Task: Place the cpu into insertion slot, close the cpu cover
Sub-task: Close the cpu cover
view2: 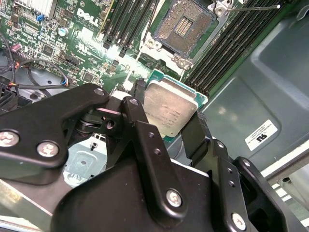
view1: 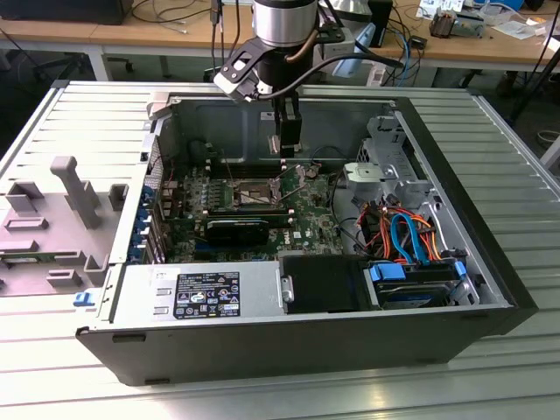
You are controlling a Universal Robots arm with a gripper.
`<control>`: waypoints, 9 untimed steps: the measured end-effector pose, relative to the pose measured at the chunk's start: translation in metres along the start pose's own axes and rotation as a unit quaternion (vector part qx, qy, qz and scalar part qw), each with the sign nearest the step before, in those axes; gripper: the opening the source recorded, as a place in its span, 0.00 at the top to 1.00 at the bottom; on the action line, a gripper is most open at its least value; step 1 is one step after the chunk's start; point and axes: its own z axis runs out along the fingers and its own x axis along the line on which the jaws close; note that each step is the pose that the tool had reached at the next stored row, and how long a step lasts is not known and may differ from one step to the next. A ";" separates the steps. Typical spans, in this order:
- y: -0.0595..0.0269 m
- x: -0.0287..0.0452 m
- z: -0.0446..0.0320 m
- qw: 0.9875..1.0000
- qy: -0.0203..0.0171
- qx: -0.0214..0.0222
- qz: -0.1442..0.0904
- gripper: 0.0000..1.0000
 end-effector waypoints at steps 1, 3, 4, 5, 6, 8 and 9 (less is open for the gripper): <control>0.0000 0.0000 0.0001 1.000 0.000 0.000 0.000 0.45; -0.0001 0.0000 0.0001 1.000 0.000 0.000 0.000 0.45; -0.0004 0.0000 0.0001 1.000 0.000 0.000 0.000 0.45; -0.0017 0.0001 0.0001 1.000 0.000 0.000 0.000 0.45; -0.0039 0.0001 0.0000 1.000 0.000 0.000 0.000 0.45; -0.0062 0.0002 0.0017 1.000 0.000 0.000 0.000 0.45; -0.0073 0.0002 0.0032 1.000 0.000 0.000 0.000 0.45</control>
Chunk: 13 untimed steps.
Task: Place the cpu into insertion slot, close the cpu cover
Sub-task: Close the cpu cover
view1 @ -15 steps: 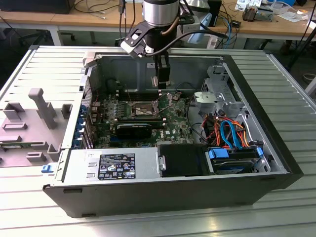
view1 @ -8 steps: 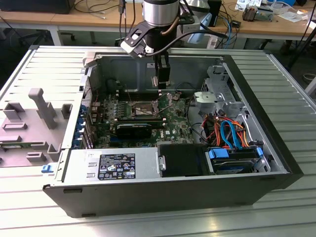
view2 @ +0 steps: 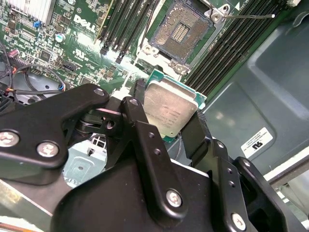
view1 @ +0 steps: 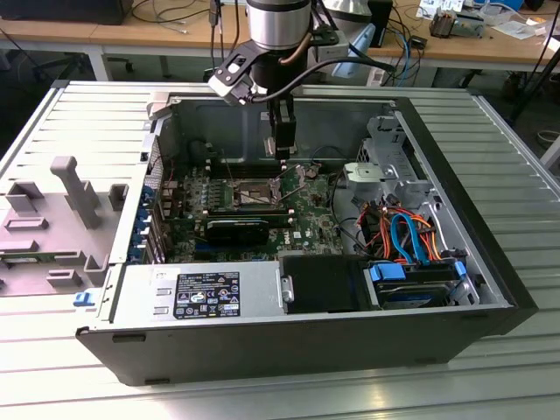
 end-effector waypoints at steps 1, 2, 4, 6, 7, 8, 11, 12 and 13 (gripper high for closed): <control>0.0000 0.0000 0.0000 1.000 0.000 0.000 0.000 0.45; -0.0001 0.0000 0.0002 1.000 0.000 0.000 0.000 0.45; -0.0001 0.0000 0.0003 1.000 0.000 0.000 0.000 0.45; -0.0053 0.0001 0.0078 1.000 0.000 0.000 0.000 0.45; -0.0053 0.0001 0.0080 1.000 0.000 0.000 0.000 0.45; -0.0053 0.0001 0.0081 1.000 0.000 0.000 0.000 0.45; -0.0057 0.0001 0.0086 1.000 0.000 0.000 0.000 0.45; -0.0059 0.0001 0.0087 1.000 0.000 0.000 0.000 0.45; -0.0059 0.0001 0.0088 1.000 0.000 0.000 0.000 0.45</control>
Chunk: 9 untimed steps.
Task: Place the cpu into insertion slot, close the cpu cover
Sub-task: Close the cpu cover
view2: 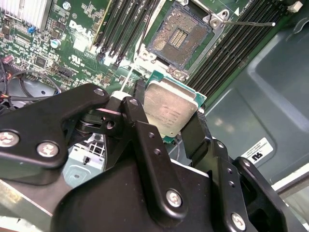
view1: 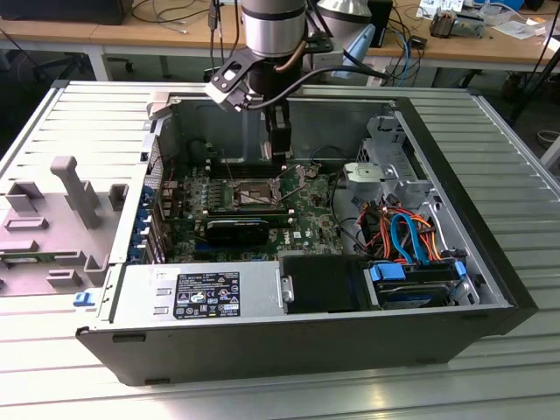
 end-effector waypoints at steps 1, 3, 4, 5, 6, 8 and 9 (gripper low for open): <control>-0.0002 0.0000 0.0006 1.000 0.000 0.000 0.000 0.45; -0.0003 0.0000 0.0014 1.000 0.000 0.000 0.000 0.45; -0.0003 0.0000 0.0015 1.000 0.000 0.000 0.000 0.45; -0.0003 0.0000 0.0018 1.000 0.000 0.000 0.000 0.45; -0.0003 0.0000 0.0019 1.000 0.000 0.000 0.000 0.45; -0.0008 -0.0001 0.0073 1.000 0.000 0.000 0.000 0.45; -0.0008 -0.0001 0.0073 1.000 0.000 0.000 0.000 0.45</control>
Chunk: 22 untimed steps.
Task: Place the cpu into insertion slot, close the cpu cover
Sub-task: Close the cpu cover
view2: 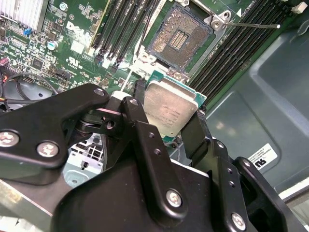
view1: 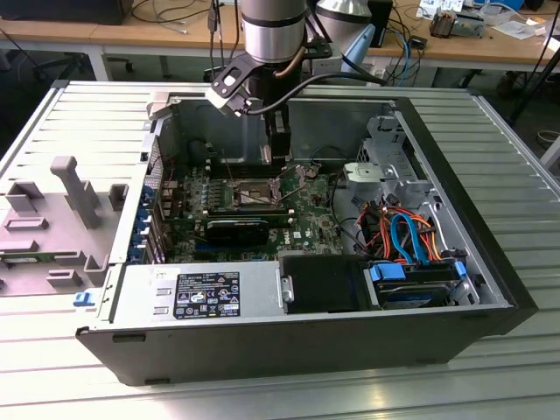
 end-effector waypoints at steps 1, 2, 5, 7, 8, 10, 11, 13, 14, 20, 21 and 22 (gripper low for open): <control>0.0000 0.0000 0.0000 1.000 0.000 0.000 0.000 0.45; 0.0000 0.0000 0.0001 1.000 0.000 0.000 0.000 0.45; -0.0002 0.0000 0.0009 1.000 0.000 0.000 0.000 0.45; -0.0004 0.0000 0.0010 1.000 0.000 0.000 0.000 0.45; -0.0006 0.0000 0.0010 1.000 0.000 0.000 0.000 0.45; -0.0012 0.0000 0.0010 1.000 0.000 0.000 0.000 0.45; -0.0014 0.0001 0.0010 1.000 0.000 0.000 0.000 0.45; -0.0018 0.0000 0.0011 1.000 0.000 0.000 0.000 0.45; -0.0019 0.0000 0.0011 1.000 0.000 0.000 0.000 0.45; -0.0024 0.0001 0.0013 1.000 0.000 0.000 0.000 0.45; -0.0034 0.0001 0.0024 1.000 0.000 0.000 0.000 0.45; -0.0037 0.0001 0.0038 1.000 0.000 0.000 0.000 0.45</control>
